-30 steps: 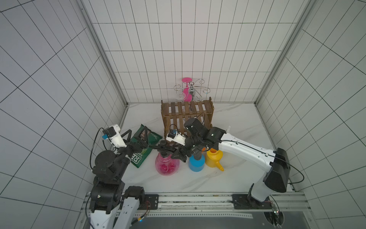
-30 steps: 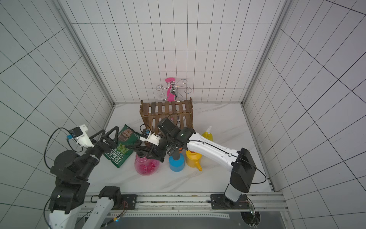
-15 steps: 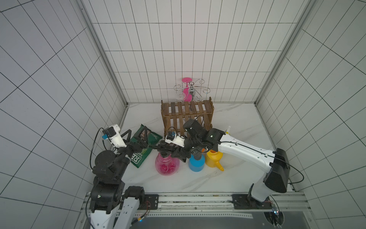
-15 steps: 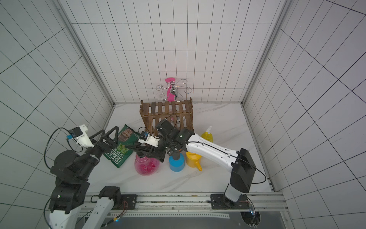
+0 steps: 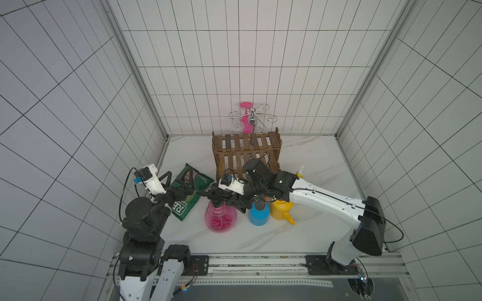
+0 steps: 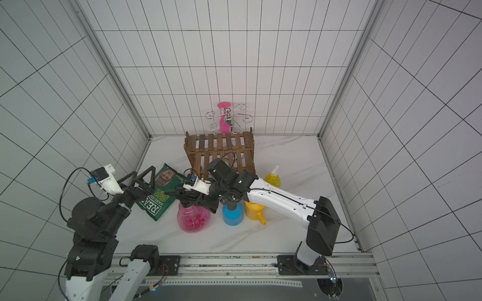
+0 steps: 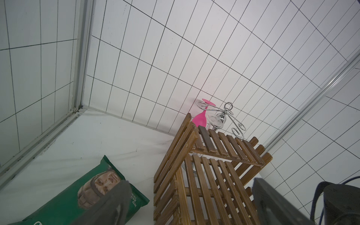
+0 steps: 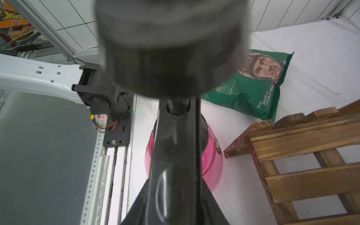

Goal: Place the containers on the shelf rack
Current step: 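Pick up a container from the center of the board, then place the container on the shelf.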

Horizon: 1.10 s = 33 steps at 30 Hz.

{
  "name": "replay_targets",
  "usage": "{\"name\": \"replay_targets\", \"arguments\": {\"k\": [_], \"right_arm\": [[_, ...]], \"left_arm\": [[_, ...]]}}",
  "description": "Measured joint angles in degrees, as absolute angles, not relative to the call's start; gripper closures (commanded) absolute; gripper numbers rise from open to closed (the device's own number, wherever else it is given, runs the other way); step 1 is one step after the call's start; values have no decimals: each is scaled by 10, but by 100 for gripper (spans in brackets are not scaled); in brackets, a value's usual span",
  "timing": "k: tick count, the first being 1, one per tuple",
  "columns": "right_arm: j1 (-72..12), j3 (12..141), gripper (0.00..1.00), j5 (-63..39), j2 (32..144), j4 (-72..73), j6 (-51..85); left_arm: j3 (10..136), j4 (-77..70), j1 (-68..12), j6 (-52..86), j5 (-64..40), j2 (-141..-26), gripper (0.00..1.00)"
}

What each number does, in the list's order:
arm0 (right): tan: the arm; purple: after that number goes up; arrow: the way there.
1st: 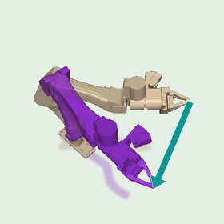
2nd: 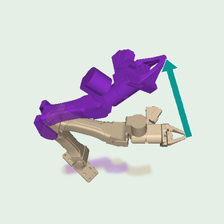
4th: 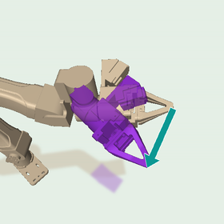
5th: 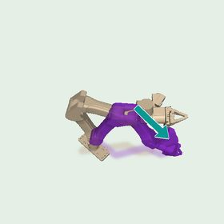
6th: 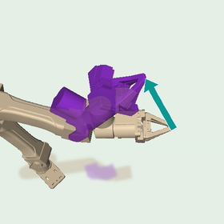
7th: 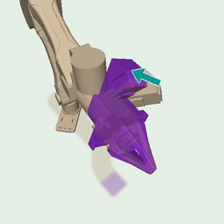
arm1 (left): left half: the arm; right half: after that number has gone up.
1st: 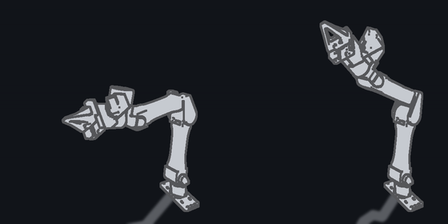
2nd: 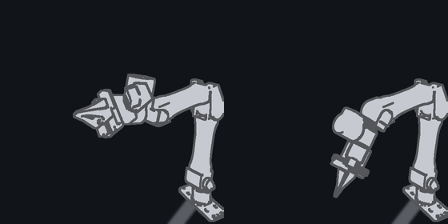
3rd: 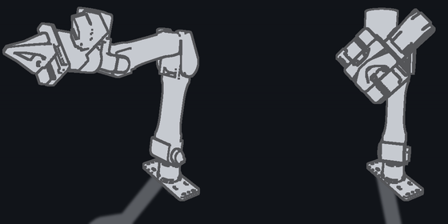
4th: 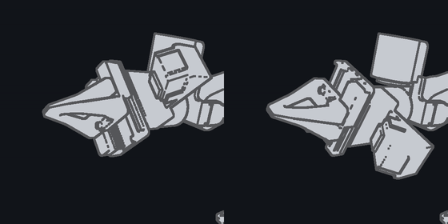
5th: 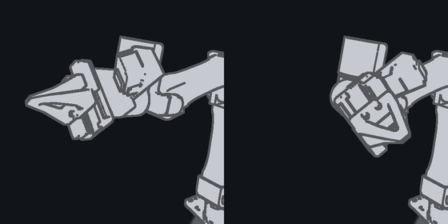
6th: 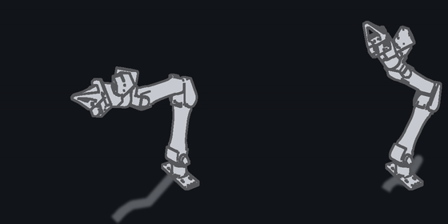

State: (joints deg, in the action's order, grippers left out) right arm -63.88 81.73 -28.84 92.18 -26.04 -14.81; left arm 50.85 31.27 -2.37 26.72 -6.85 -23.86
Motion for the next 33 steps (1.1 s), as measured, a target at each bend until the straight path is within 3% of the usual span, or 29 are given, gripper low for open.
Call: {"name": "replay_targets", "arguments": {"k": [8,24,33], "right_arm": [[-617,840,100,-308,878,-267,-117],[-507,1018,100,-313,865,-368,-74],[-449,1156,100,-373,961,-489,-117]], "left_arm": [[517,336,-14,260,-32,-234,1],[523,346,-11,259,4,-230,1],[523,346,-11,259,4,-229,1]]}}
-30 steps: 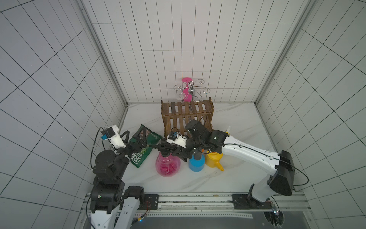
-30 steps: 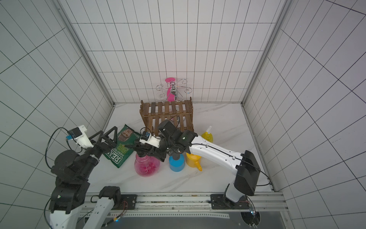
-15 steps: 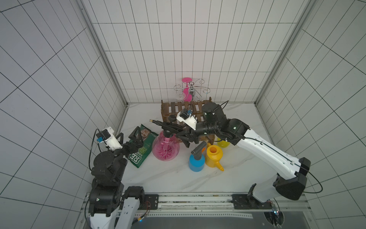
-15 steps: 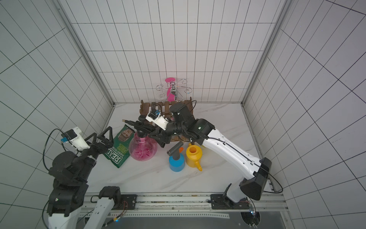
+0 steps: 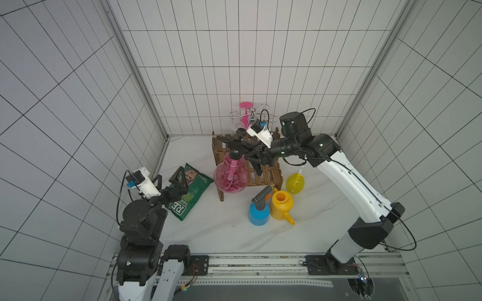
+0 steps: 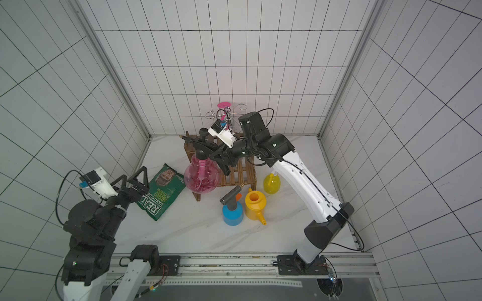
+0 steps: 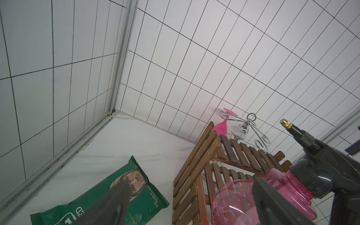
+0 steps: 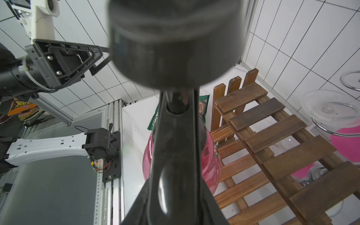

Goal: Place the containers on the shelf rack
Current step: 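Place the container on the shelf.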

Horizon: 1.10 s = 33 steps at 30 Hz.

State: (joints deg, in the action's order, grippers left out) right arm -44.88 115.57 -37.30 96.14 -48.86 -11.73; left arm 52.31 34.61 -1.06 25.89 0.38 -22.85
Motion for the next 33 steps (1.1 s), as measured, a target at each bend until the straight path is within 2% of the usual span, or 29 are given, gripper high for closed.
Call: {"name": "replay_targets", "arguments": {"k": [14,21,29,31,33], "right_arm": [[-438,1284,100,-361,1045,-590,-172],[-444,1303,95,-357,1054,-606,-193],[-474,1382,91,-313,1100,-643,-221],[-478,1383,89,-306,1100,-644,-223],[-477,1383,80,-305,1100,-644,-222]], "left_arm": [[523,346,-11,259,3,-228,1],[523,346,-11,259,2,-227,1],[523,346,-11,259,1,-226,1],[523,346,-11,259,1,-226,1],[523,346,-11,259,1,-226,1]]}}
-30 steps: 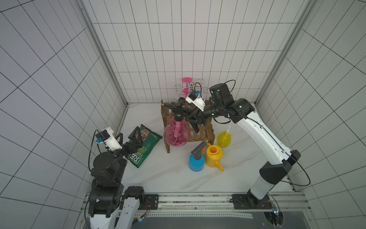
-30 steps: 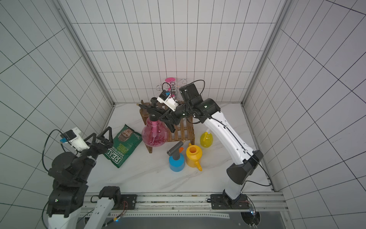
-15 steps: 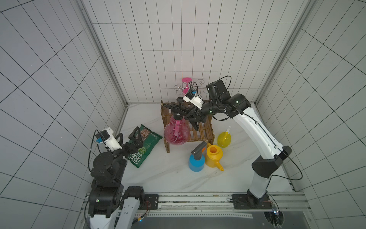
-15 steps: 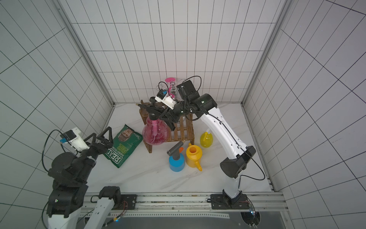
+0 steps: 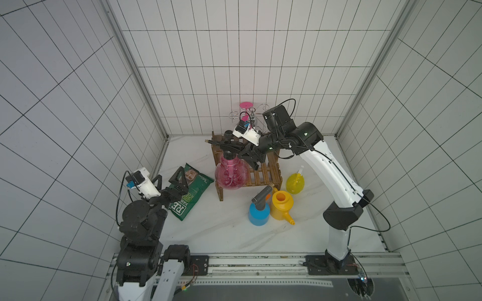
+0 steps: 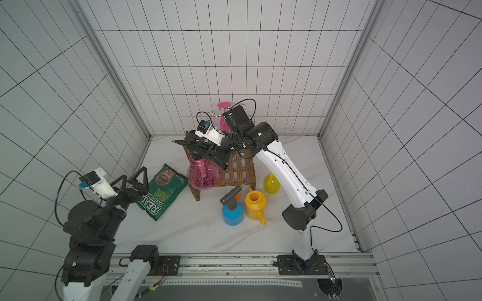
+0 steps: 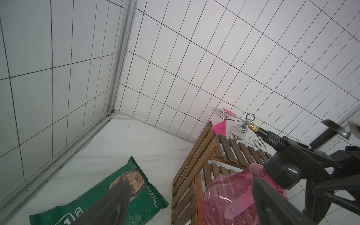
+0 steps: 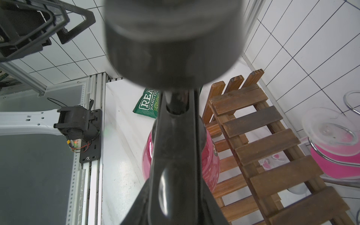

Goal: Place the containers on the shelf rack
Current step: 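Place the container on the shelf.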

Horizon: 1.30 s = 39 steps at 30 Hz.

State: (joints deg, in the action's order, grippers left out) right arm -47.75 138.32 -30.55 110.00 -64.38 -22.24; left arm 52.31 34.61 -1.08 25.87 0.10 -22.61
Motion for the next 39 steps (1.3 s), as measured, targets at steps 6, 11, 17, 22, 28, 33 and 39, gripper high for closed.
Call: {"name": "replay_targets", "arguments": {"k": [6,11,17,22,28,33,39], "right_arm": [[-480,1383,50,-297,1101,-643,-222],[-480,1383,42,-290,1106,-642,-220],[-482,1383,15,-279,1106,-641,-214],[-484,1375,1,-270,1101,-631,-203],[-484,1306,1,-269,1049,-605,-191],[-484,1214,1,-266,953,-571,-182],[-479,1024,1,-266,769,-478,-161]], "left_arm": [[523,346,-11,259,0,-226,1],[523,346,-11,259,-1,-226,1],[523,346,-11,259,-1,-226,1],[523,346,-11,259,-1,-226,1],[523,346,-12,259,-1,-226,1],[523,346,-14,258,-7,-226,1],[523,342,-15,253,-43,-226,2]]}}
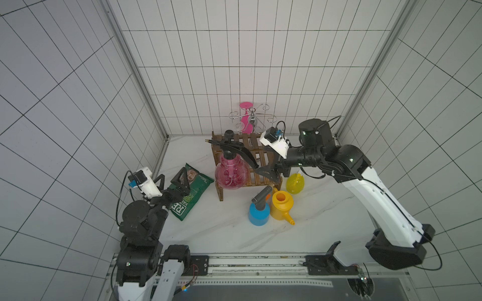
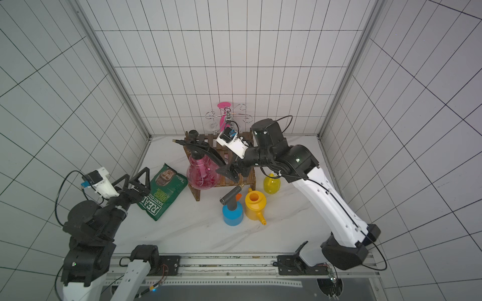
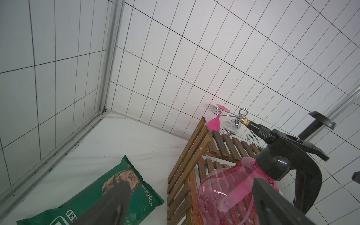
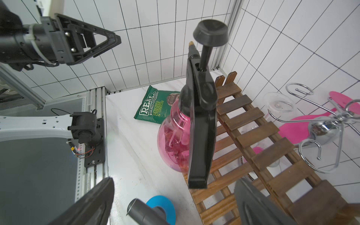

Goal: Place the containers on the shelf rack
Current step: 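Place the container on the shelf, then pick up a container from the center of the board.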

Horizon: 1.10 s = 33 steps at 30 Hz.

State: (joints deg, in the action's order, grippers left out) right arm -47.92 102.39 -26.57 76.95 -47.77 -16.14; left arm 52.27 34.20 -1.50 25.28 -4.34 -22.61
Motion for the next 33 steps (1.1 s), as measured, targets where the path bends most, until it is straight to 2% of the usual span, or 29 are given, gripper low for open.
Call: {"name": "replay_targets", "arguments": {"k": [10,14,18,25,33], "right_arm": [[-425,548,1,-250,445,-247,-36],[-404,436,1,-233,381,-215,39],[-385,371,1,-220,321,-190,97],[-328,330,1,-206,262,-170,162],[-281,312,1,-241,270,-139,190]], "left_arm": [[457,230,-37,275,-289,-234,4],[449,205,-65,306,-354,-243,7],[443,215,-154,319,-372,-252,10],[466,298,-421,295,-262,-327,15],[511,392,-743,257,67,-474,6]]}}
